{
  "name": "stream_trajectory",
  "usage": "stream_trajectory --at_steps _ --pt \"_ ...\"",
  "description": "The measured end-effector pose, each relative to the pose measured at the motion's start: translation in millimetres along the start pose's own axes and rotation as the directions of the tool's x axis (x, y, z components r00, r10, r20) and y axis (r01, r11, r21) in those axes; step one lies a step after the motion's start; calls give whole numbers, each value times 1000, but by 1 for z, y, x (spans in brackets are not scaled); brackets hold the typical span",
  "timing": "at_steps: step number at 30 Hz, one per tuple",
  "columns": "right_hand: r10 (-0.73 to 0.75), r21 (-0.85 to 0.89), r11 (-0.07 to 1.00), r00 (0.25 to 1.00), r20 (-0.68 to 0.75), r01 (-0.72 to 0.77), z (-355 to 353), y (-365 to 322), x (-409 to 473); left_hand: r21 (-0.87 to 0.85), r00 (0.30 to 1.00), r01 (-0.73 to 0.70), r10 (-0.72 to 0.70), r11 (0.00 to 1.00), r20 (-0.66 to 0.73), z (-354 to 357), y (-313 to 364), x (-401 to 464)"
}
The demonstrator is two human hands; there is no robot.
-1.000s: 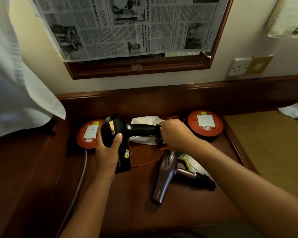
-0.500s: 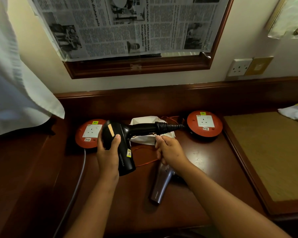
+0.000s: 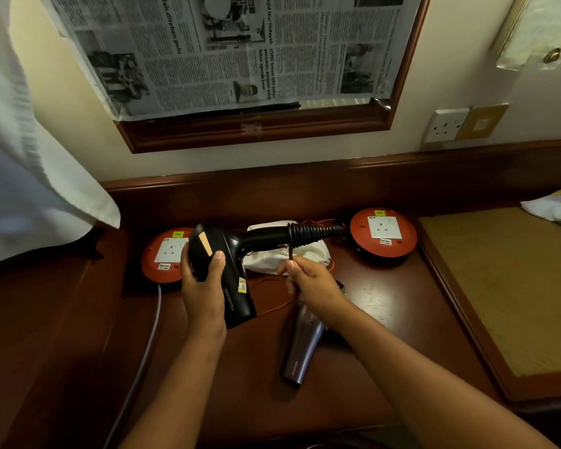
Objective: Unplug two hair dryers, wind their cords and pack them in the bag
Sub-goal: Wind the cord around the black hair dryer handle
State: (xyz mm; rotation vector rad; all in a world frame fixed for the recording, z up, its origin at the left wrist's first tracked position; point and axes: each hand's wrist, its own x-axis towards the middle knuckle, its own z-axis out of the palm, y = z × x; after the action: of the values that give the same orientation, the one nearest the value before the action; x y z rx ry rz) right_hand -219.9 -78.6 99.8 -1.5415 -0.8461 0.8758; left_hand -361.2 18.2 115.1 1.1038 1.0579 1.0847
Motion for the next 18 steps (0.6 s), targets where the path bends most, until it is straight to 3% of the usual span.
stream_trajectory --at_steps 9,12,18 --pt "259 -204 952 958 126 -230 -49 -13 40 23 990 89 -91 996 106 -9 16 17" --pt "197 -437 893 966 169 -106 -63 -36 59 22 986 95 -97 995 137 -12 20 25" --pt "-7 -539 831 970 241 140 -78 -78 81 -18 969 56 -50 998 241 -15 30 32"
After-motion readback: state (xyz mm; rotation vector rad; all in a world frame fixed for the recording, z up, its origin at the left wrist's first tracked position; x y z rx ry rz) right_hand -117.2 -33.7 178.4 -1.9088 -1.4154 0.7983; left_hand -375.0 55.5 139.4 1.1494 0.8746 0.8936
